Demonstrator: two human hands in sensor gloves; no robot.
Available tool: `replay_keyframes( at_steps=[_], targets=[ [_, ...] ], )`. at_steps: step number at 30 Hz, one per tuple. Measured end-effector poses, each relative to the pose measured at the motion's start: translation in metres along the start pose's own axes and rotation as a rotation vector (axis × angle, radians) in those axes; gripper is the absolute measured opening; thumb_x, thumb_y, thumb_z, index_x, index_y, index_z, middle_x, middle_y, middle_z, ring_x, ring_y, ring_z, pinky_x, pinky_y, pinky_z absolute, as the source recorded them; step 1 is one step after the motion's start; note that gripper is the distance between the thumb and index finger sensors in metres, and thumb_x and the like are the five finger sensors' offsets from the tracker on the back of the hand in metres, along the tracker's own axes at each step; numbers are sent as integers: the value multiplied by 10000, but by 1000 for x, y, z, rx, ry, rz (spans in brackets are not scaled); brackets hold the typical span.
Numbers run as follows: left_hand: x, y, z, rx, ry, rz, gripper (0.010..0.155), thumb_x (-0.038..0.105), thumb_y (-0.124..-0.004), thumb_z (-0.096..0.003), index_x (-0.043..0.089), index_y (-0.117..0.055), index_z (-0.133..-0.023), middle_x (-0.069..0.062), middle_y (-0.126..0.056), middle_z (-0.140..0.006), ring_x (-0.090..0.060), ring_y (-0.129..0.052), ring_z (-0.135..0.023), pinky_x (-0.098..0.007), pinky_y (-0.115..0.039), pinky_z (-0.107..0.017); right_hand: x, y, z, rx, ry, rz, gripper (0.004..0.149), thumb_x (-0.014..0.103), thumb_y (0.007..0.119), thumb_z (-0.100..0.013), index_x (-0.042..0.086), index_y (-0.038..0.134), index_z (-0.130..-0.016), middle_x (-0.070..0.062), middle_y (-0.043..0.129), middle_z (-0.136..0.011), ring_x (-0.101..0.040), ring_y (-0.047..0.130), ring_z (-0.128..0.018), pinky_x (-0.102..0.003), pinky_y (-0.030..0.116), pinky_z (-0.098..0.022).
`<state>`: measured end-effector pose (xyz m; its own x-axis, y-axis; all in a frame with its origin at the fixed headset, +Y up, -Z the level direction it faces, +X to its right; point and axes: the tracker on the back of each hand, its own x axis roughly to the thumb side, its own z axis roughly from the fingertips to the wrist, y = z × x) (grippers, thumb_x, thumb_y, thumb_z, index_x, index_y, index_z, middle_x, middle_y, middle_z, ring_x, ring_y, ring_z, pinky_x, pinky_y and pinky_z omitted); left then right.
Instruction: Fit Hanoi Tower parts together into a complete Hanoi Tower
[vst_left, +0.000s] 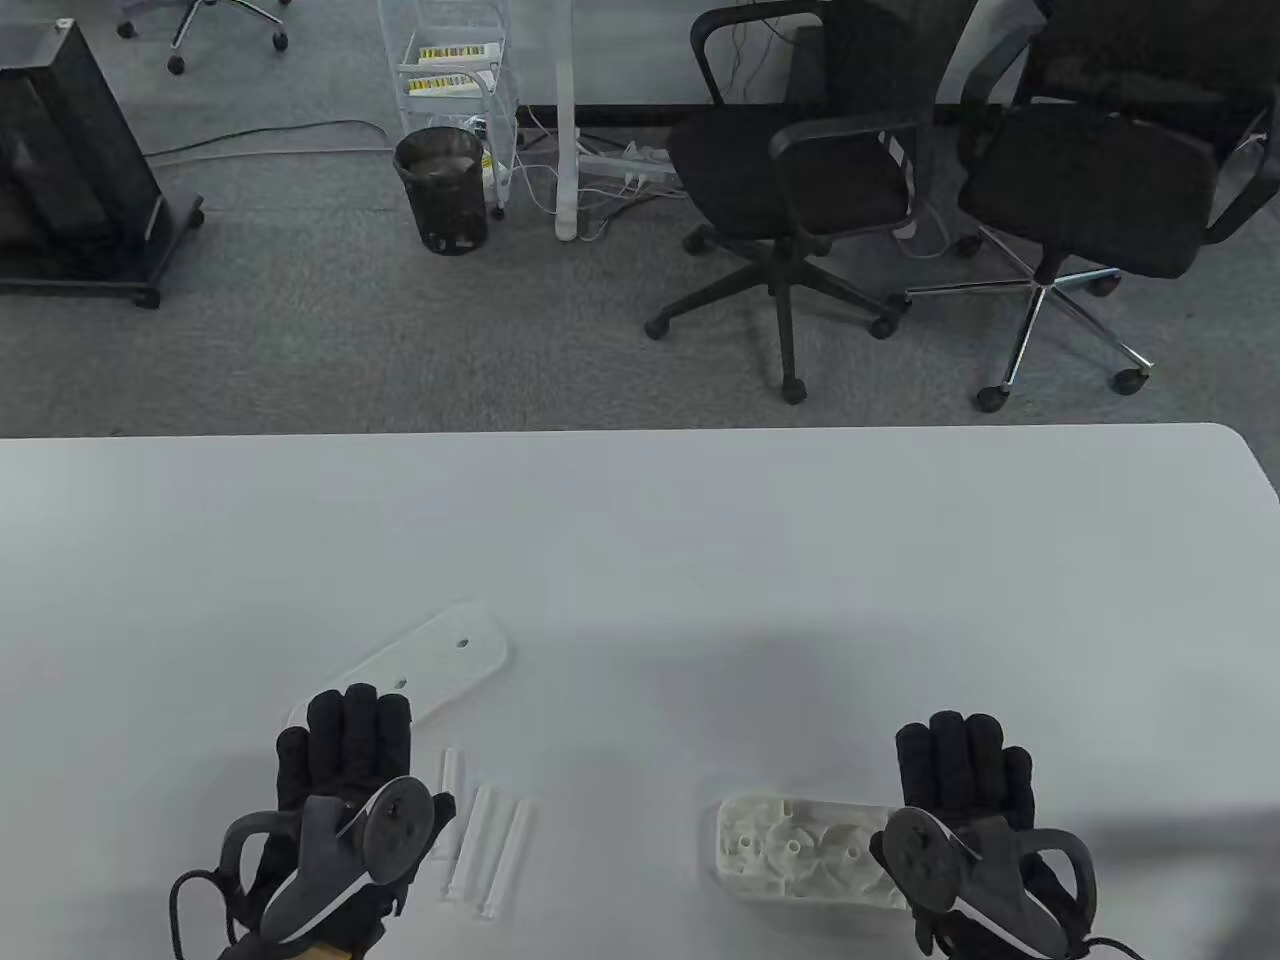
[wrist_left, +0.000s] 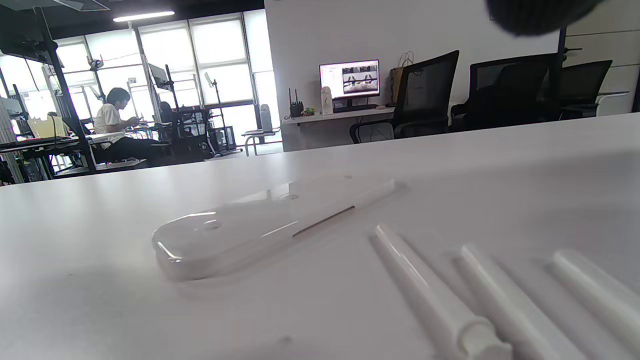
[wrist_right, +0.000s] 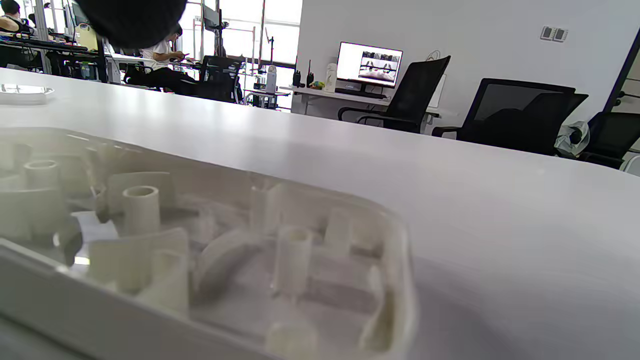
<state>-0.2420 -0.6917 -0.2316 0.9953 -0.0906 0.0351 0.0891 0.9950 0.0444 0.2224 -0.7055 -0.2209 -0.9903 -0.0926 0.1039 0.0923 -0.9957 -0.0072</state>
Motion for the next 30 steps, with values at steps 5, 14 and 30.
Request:
replay_keyframes(
  at_steps=[5, 14, 30],
  targets=[
    [1, -1, 0, -3, 0, -4, 939, 647, -660, -418, 165, -270, -1122, -165, -233, -1175, -475, -230, -1082, -612, -271, -738, 3, 2, 1, 11, -19, 7, 940, 508, 695, -368, 134, 105, -997, -218, 80, -1098, -526, 93, -989, -667, 214, -706],
    [-4, -5, -3, -15, 11, 10, 938, 646, -661, -419, 164, -271, -1122, -168, -230, -1174, -477, -231, -1082, -615, -274, -738, 1, 8, 1, 46, -40, -11, 940, 508, 695, -368, 132, 104, -995, -220, 92, -1099, -527, 108, -990, -662, 229, -711],
    [-2, -8, -4, -33, 0, 16, 937, 645, -661, -420, 165, -268, -1122, -168, -225, -1174, -479, -228, -1081, -616, -278, -738, -17, -15, -6, 84, -104, 4, 936, 497, 706, -365, 134, 120, -998, -208, 120, -1108, -521, 111, -995, -661, 236, -718]
  ],
)
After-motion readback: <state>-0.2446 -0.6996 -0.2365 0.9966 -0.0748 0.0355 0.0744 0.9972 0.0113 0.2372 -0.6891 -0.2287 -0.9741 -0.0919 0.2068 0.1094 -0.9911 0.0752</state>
